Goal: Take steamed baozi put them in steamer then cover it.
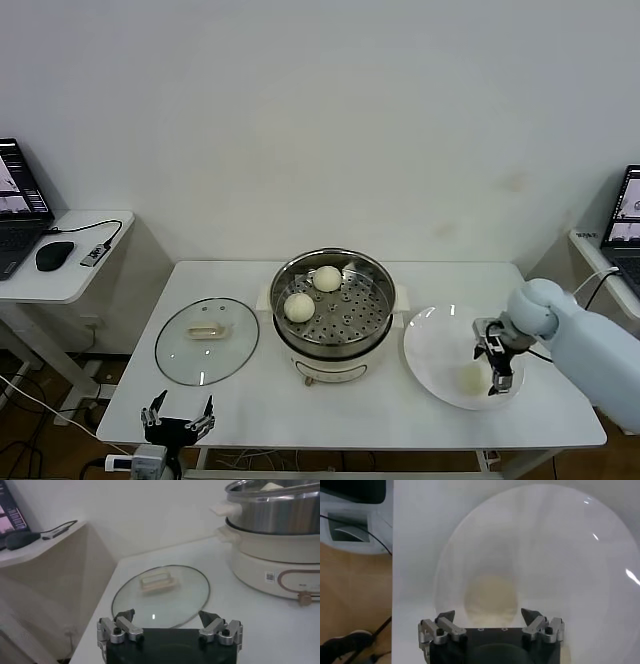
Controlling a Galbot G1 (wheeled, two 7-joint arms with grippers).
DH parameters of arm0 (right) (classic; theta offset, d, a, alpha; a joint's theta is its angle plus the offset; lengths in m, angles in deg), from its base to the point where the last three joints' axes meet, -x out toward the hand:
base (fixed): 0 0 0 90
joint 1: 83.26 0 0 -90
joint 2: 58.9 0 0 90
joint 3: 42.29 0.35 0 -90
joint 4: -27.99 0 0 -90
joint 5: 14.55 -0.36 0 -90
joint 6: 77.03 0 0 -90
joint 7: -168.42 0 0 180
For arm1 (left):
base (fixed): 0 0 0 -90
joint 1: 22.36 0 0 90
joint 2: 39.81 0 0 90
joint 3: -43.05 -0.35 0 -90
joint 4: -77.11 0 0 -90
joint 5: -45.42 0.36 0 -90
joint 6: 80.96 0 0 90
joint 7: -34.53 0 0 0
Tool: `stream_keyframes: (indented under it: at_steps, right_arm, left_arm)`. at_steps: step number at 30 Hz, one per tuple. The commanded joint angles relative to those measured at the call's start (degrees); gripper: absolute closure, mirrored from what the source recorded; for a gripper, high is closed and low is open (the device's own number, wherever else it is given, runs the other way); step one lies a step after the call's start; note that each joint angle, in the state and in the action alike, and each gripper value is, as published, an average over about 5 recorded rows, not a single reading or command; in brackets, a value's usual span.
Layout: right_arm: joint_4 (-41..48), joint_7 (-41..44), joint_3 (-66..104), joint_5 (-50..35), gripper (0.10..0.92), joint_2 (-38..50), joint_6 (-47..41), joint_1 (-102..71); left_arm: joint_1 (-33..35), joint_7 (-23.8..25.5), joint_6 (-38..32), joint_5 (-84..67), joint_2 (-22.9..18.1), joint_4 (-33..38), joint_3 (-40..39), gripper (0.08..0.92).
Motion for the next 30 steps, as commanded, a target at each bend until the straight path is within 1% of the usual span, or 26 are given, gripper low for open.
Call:
stream_keyframes:
  at_steps: [1,21,30]
  right_arm:
    - [1.7,-0.8,0.4,1.1,0.203,-1.9,0.1,-1.0]
    - [2.8,-1.6,0.7,0.2,0.209,-2.3,-0.1,-0.9]
    - [2.6,-1.4,0.8,-1.0,0.358,-2.0,-0.3,-0.2]
  left_arm:
    - [-0.1,0.0,0.0,0.0,0.0,-0.3,0.0,0.177]
    - [-0.5,0.0,0.3,0.0,-0.4,-0.8,-1.0,0.177]
    - [-0.7,0.0,0.3,0.0,-0.3,-0.9,-1.1,0.177]
